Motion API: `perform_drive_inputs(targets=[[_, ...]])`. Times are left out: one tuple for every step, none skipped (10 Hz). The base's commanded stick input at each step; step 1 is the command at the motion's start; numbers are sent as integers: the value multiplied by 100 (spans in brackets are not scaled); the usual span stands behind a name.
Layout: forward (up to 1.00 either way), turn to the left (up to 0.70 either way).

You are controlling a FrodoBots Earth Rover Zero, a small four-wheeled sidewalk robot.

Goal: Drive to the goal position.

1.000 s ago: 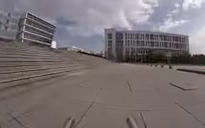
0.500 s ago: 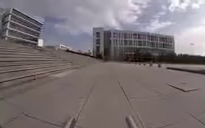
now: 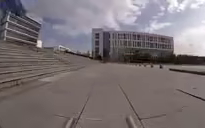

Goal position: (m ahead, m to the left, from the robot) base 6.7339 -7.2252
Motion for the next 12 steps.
perform_drive_inputs(targets=[[100, -16], [100, -8], [100, -1], [100, 0], [100, 0], [100, 0], [100, 0], [100, 0], [100, 0], [100, 0], [100, 0], [100, 0]])
